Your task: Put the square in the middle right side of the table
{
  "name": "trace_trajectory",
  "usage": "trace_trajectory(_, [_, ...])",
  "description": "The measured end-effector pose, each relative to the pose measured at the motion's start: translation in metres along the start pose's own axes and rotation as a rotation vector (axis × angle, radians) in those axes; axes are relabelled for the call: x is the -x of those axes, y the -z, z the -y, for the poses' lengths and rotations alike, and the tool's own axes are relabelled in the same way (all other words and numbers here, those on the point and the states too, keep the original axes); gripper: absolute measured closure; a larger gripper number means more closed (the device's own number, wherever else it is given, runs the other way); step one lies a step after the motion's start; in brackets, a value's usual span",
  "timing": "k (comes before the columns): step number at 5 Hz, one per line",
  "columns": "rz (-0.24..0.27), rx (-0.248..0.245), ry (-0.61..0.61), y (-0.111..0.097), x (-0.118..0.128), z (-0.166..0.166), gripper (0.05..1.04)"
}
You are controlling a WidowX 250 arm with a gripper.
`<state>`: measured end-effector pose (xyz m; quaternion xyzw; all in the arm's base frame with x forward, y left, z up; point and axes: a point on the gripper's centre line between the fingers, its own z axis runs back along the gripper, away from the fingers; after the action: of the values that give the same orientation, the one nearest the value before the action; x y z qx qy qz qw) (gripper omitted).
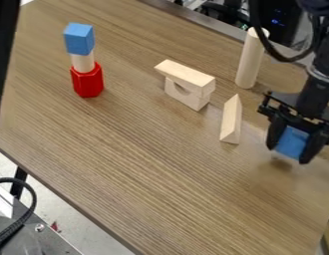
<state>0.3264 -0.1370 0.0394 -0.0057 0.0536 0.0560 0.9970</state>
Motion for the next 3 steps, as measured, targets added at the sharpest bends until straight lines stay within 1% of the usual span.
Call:
trace_trajectory(1, [0.010,-0.002,0.007,0.008,-0.003,0.000,0.493])
trace_trajectory(2, [0.016,-0.011,0.003,0.017,-0.003,-0.001,0.465])
trace_trajectory(3, [0.022,0.000,-0.052,0.022,-0.003,-0.002,0.376])
